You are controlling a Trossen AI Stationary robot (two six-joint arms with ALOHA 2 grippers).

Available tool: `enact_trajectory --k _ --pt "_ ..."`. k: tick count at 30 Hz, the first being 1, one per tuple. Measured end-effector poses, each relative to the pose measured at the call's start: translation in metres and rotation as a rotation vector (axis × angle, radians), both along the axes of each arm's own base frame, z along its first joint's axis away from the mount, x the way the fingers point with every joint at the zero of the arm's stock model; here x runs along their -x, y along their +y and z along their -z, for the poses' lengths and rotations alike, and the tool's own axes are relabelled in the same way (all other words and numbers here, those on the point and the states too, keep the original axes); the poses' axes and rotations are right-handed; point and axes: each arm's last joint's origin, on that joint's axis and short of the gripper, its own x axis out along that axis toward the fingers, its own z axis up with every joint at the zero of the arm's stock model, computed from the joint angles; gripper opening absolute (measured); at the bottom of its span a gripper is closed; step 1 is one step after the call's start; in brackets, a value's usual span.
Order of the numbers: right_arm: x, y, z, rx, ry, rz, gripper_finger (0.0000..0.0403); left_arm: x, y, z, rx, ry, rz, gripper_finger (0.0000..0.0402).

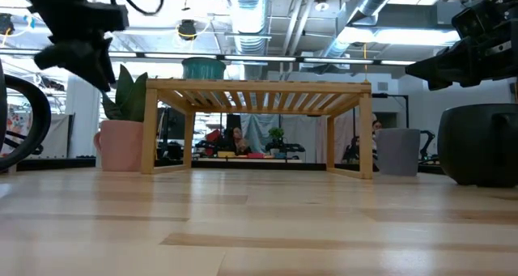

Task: Place coffee mugs
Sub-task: Put the pink mug onto the shelf

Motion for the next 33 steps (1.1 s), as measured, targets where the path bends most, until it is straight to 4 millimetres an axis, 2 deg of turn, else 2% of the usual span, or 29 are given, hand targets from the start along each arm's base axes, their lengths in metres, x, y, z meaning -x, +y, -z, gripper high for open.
enact_trajectory --k 6,13,19,26,33 --pt "0.0 0.0 0.0 0.0 0.0 0.0 0.0052 -0.006 0.02 0.009 0.14 0.15 -0.02 0.0146" --pt "0.0 0.0 0.0 0.0 0.0 0.0 0.0052 -0.015 0.044 0.009 0.105 0.2 0.034 0.0146" --pt "0.0 0.0 0.0 0.0 0.0 0.0 0.0052 -0.016 0.055 0.01 0.122 0.26 0.11 0.0146" --pt "0.0 0.0 0.0 0.0 0.0 0.0 0.0052 -0.015 0.066 0.013 0.113 0.327 0.113 0.0146" --pt "0.0 0.0 0.0 0.0 0.0 0.0 0.0052 -0.016 0.077 0.028 0.147 0.396 0.066 0.0146"
